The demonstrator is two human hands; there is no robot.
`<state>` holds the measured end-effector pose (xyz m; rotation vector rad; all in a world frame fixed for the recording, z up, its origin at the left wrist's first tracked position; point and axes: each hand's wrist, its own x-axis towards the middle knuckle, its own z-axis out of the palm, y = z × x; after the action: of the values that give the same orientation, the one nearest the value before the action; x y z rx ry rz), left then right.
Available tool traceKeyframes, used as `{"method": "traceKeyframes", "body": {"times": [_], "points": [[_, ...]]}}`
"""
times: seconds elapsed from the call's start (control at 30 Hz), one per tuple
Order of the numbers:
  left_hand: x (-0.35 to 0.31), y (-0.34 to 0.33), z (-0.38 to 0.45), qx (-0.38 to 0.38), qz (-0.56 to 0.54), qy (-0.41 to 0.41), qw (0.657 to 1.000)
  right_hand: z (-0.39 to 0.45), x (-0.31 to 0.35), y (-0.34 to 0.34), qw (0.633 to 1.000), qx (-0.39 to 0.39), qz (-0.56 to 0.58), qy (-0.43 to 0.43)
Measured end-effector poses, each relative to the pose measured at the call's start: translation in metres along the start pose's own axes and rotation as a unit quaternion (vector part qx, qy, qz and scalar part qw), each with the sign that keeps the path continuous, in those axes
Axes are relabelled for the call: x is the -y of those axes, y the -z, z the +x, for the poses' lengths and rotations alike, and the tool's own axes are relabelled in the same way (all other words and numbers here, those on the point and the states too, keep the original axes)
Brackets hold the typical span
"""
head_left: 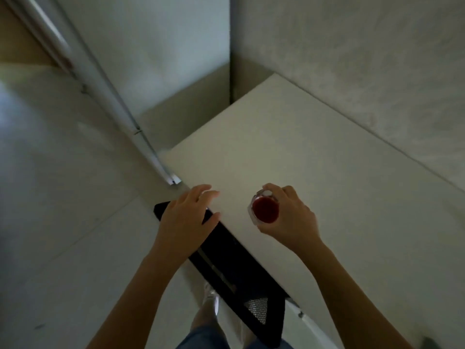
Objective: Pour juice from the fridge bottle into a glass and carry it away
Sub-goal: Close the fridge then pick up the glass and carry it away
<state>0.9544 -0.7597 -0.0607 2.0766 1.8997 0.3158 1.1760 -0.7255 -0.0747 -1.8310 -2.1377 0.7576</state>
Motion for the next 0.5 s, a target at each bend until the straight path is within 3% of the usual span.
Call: {"method": "traceKeyframes", "body": {"times": [0.23, 0.5], "points": [[0.057, 0.053, -0.117, -0.103, 0.028, 0.135, 0.985, -0.021, 0.115, -0.016, 0.982, 0.044, -0.019, 0.181], [0.168, 0.099, -0.265, -0.165, 0.030, 0.280, 0.945, -0.053, 0.273, -0.108, 0.945, 0.119, -0.033, 0.302]]}}
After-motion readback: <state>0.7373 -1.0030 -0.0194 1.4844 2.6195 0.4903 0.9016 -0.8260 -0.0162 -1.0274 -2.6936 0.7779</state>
